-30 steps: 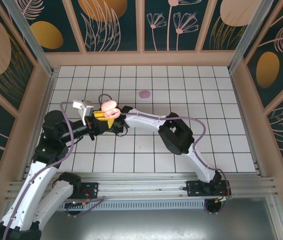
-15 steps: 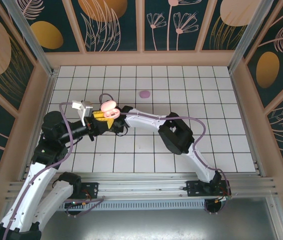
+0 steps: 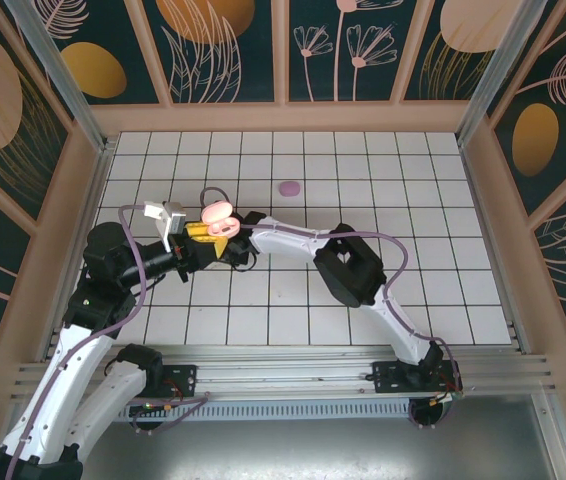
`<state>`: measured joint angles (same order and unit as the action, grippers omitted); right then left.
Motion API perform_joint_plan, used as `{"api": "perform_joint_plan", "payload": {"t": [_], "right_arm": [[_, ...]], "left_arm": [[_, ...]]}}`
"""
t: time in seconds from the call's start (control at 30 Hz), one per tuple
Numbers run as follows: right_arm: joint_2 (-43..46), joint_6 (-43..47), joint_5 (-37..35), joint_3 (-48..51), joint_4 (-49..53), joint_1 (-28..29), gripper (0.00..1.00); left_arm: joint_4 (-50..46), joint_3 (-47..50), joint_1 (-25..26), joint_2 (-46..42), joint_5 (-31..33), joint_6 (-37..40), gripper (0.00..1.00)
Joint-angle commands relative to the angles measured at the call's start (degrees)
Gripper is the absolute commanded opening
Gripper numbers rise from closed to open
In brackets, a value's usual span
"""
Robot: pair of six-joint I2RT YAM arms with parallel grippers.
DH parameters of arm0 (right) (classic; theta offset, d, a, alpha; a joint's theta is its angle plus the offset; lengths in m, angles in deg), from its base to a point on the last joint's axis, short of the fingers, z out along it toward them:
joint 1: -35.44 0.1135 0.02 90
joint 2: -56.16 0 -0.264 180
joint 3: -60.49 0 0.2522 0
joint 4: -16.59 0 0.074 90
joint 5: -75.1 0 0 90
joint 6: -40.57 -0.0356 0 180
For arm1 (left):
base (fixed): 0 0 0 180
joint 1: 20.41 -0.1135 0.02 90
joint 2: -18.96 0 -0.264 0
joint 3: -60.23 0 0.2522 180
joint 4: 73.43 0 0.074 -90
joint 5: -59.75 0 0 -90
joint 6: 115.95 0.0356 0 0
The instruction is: Insert the wireless bluetooth earbuds into the charging case
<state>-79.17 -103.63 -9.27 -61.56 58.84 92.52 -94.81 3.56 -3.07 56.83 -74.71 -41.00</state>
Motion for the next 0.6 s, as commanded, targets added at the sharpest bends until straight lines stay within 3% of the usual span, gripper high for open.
{"api": "perform_joint_plan", "payload": {"t": [0.0,0.3,0.57], "right_arm": [[-2.2,-0.1,-0.4,-1.8,-0.2,-0.5,0.33],[-4.4,1.4,0.1,-5.4,0.5,-1.0,0.28],[-4.8,3.1,1.0,-6.5,0.7,-2.3,0.12]], "left_arm": [[0.2,-1.4,-0.3,-0.4,-0.2,1.4,0.21],[0.2,-1.4,-0.3,-0.2,-0.2,1.5,0.21],[-0.2,-1.2,-0.3,-0.1,0.1,1.8,0.21]]}}
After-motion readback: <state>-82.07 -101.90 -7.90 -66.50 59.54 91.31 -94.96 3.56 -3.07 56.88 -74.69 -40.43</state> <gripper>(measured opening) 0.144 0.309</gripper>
